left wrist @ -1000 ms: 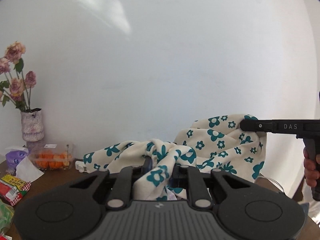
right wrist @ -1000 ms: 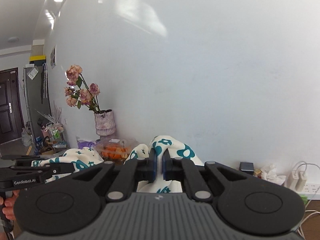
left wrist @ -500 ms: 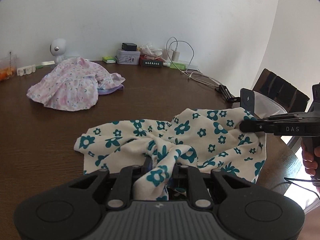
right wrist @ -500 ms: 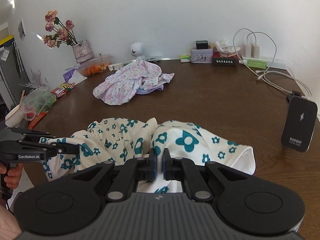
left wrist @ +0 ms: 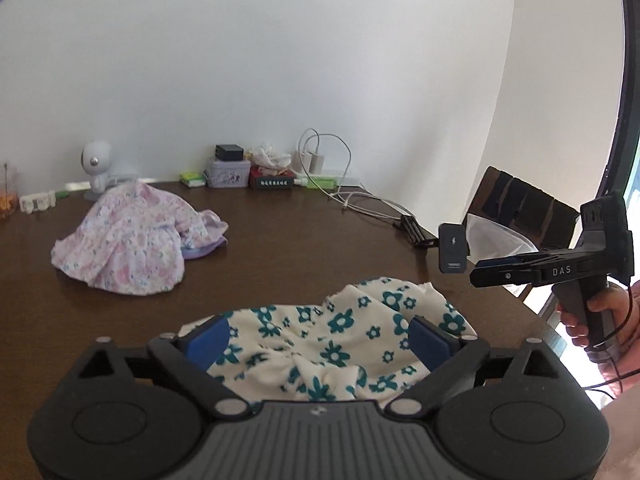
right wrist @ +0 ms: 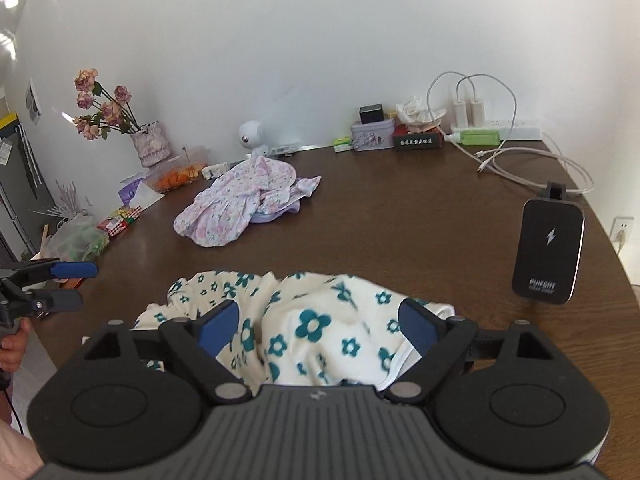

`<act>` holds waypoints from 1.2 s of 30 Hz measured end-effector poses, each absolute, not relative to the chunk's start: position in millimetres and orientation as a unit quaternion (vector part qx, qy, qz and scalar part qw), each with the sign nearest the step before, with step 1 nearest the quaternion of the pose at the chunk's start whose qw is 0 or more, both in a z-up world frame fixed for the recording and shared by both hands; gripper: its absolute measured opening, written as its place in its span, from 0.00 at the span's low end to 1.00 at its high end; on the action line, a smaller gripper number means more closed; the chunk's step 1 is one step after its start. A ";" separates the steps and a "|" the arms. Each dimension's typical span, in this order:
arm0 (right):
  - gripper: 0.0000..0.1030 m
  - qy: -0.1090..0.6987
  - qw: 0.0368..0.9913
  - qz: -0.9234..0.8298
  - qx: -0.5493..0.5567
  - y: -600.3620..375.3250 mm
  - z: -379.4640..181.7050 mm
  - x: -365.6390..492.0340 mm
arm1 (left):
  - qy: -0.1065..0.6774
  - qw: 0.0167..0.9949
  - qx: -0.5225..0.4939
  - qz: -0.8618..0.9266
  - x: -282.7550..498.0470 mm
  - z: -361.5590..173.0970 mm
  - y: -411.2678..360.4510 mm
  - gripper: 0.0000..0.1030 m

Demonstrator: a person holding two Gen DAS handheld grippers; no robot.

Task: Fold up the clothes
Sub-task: 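Lift the shirt off the pink garment with both grippers and pull it aside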

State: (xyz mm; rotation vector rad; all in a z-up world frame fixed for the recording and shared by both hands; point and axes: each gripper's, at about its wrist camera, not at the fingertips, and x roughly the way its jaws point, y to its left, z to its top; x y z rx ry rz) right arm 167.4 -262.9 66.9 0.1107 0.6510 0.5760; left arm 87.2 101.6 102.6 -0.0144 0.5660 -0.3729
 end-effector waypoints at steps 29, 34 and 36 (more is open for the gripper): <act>0.70 0.450 0.851 0.272 0.016 -259.1 -13.9 278.2 | 0.413 0.831 0.163 -0.334 258.2 9.5 -8.8 0.94; 0.50 0.447 0.849 0.281 -0.012 -254.3 -12.2 277.3 | 0.428 0.818 0.178 -0.340 268.2 1.7 -13.5 0.95; 0.39 0.446 0.848 0.286 -0.018 -254.1 -12.1 276.9 | 0.434 0.814 0.182 -0.341 271.2 -1.5 -15.2 0.95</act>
